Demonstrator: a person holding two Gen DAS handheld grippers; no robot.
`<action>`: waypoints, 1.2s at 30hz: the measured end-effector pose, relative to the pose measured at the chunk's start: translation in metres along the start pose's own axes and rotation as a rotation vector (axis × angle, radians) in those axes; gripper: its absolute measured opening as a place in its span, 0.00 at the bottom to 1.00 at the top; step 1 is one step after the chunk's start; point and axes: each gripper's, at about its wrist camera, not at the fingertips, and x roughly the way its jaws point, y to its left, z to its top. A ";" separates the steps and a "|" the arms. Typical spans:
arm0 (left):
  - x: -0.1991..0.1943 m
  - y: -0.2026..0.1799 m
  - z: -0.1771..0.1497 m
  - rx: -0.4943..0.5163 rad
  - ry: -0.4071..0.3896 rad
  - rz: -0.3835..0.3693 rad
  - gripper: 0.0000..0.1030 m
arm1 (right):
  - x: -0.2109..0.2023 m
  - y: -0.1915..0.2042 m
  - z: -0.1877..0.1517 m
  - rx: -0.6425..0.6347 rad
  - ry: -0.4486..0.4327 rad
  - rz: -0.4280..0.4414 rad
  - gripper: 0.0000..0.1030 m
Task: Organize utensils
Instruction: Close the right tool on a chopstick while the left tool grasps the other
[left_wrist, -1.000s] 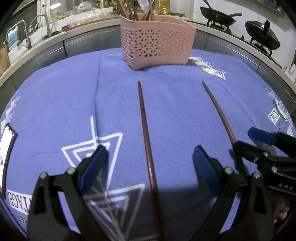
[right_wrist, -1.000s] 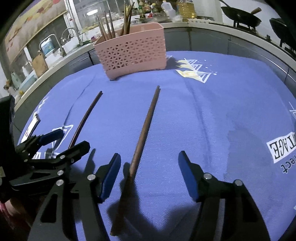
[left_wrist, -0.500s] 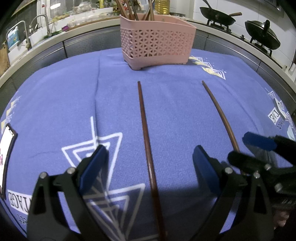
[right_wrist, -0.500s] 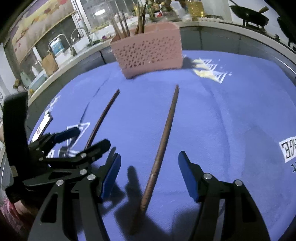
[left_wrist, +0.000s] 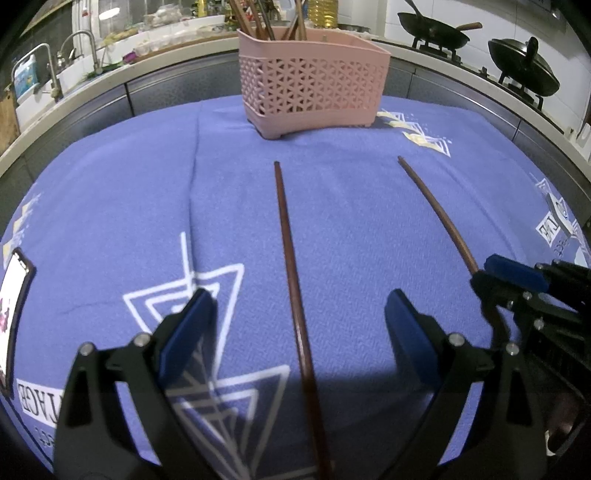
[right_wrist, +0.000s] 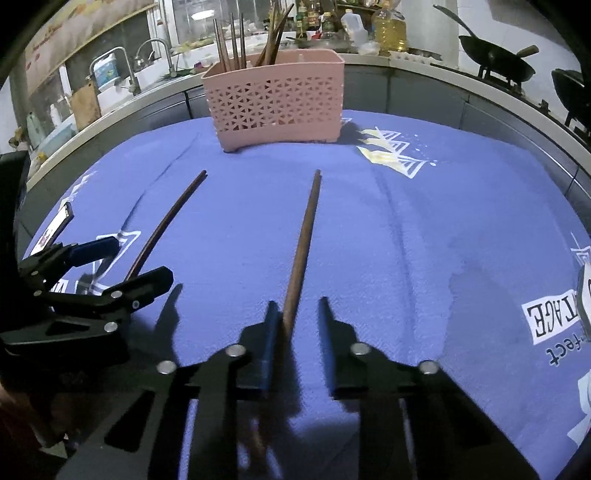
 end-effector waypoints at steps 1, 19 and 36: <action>0.000 0.000 0.000 0.000 0.000 -0.001 0.89 | 0.000 -0.001 0.000 0.001 0.001 0.005 0.11; 0.023 0.010 0.040 0.051 0.057 -0.005 0.65 | 0.021 -0.024 0.039 0.094 0.072 0.146 0.36; 0.013 0.026 0.089 -0.007 -0.034 -0.185 0.04 | 0.029 0.012 0.099 -0.118 -0.002 0.187 0.05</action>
